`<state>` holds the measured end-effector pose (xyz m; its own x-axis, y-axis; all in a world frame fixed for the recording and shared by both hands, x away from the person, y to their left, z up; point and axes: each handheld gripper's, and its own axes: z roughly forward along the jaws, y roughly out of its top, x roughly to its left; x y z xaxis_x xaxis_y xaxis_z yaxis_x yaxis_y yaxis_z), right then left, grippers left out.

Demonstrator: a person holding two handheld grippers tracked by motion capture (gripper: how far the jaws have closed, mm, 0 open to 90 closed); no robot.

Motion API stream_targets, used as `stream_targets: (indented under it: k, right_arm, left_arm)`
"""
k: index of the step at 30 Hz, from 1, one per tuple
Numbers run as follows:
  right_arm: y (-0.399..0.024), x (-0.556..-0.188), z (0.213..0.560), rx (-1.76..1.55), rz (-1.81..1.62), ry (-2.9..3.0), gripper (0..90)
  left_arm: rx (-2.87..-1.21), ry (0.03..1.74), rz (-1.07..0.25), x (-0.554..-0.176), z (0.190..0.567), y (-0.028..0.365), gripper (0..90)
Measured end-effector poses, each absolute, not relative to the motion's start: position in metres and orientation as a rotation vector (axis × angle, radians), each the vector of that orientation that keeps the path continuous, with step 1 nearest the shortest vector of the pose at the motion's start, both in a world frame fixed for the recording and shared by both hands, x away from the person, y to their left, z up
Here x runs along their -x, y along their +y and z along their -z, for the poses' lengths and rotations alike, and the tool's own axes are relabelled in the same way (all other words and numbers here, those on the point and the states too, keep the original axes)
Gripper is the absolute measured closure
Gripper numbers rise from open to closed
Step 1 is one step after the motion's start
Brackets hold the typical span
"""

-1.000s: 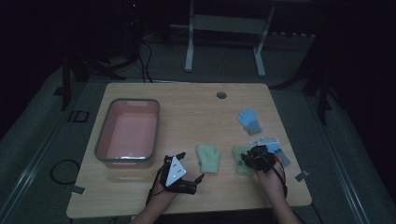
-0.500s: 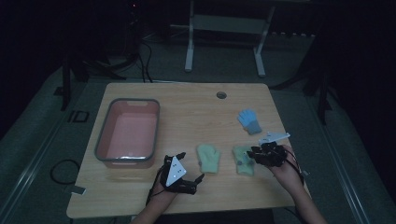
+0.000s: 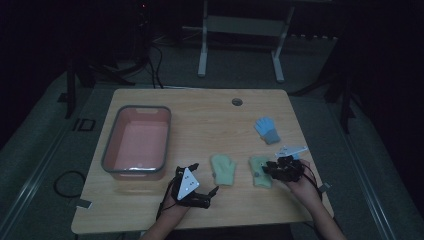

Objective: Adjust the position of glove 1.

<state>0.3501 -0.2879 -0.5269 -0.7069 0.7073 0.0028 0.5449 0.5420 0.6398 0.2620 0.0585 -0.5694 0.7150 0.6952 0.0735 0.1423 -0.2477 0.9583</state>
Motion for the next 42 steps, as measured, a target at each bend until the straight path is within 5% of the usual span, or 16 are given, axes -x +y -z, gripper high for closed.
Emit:
stream_targets:
  k: [15, 29, 42]
  right_arm:
    - [-0.273, -0.339, 0.538, -1.151, -0.856, 2.423, 87.5]
    - [-0.238, -0.336, 0.468, -1.04, -0.99, 2.347, 87.7]
    - [-0.178, -0.331, 0.463, -0.912, -1.055, 2.441, 87.6]
  left_arm:
    - [-1.774, 0.663, -0.602, -0.261, 0.569, 0.059, 1.1]
    - [-1.768, 0.668, -0.599, -0.261, 0.569, 0.06, 1.1]
    - [-1.767, 0.667, -0.609, -0.261, 0.57, 0.06, 1.1]
